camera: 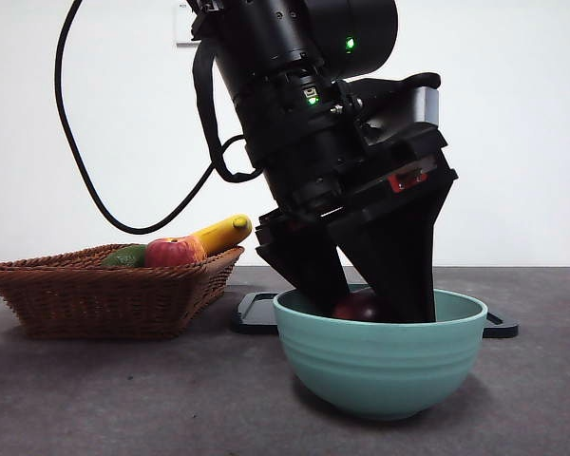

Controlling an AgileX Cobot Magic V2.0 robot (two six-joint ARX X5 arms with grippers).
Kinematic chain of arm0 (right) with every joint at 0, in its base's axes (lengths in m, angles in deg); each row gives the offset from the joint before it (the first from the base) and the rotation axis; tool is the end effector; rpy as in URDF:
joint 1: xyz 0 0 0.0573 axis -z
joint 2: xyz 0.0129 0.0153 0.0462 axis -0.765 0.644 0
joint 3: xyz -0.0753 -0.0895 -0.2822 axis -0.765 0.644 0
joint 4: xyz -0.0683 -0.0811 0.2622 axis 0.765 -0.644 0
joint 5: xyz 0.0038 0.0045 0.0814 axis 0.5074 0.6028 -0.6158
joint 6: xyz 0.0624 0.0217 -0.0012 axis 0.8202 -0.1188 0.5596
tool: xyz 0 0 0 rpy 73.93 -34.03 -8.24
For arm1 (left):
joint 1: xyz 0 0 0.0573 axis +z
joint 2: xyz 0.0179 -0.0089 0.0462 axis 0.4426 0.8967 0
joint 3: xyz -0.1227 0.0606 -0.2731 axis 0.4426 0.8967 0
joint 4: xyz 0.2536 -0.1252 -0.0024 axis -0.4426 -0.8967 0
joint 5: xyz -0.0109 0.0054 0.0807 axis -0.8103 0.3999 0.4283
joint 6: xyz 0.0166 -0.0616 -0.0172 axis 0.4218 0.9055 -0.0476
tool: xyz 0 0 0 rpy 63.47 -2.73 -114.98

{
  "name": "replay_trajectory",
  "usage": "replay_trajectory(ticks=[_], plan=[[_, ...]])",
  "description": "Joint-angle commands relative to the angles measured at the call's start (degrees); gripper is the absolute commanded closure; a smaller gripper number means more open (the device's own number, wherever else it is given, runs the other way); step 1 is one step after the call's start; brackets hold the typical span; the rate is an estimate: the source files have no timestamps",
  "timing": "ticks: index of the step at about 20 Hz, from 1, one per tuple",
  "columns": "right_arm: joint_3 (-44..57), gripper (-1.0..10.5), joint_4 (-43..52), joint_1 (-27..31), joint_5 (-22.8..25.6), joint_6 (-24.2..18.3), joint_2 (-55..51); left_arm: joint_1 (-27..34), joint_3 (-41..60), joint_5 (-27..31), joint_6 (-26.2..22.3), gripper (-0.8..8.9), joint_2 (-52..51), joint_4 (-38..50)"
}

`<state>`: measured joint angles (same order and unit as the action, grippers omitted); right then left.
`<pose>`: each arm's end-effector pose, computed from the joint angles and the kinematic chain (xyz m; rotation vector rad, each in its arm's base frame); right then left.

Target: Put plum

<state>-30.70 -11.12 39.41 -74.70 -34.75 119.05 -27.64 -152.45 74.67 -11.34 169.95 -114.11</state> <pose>0.1559 0.0532 0.3758 0.0982 0.8160 0.6845 0.2397 -0.3463 0.2036 0.5779 1.0629 -1.1224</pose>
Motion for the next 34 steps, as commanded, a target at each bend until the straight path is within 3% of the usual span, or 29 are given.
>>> replay_trajectory(ticks=[1,7,11,20,26,34], plan=[[-1.2,5.2,0.5,-0.2,-0.1,-0.2,0.4,-0.8,-1.7,-0.2,-0.6,4.09,0.7,-0.6],[-1.2,5.2,0.6,-0.2,0.0,-0.2,0.4,0.2,-8.9,-0.2,-0.3,4.09,-2.1,-5.8],[-1.2,5.2,0.5,-0.2,-0.1,-0.3,0.4,3.3,-11.0,-0.2,2.7,4.09,-8.2,-5.5],[-1.2,5.2,0.6,-0.2,-0.1,-0.3,0.4,18.9,-10.5,-3.5,5.4,4.09,-28.1,-9.5],[-1.2,5.2,0.6,-0.2,0.0,-0.4,0.4,26.9,2.1,-11.7,5.1,4.09,-40.4,-11.7],[-1.2,5.2,0.5,-0.3,-0.1,-0.4,0.4,27.3,21.6,-23.1,5.2,4.1,-50.9,-13.6]])
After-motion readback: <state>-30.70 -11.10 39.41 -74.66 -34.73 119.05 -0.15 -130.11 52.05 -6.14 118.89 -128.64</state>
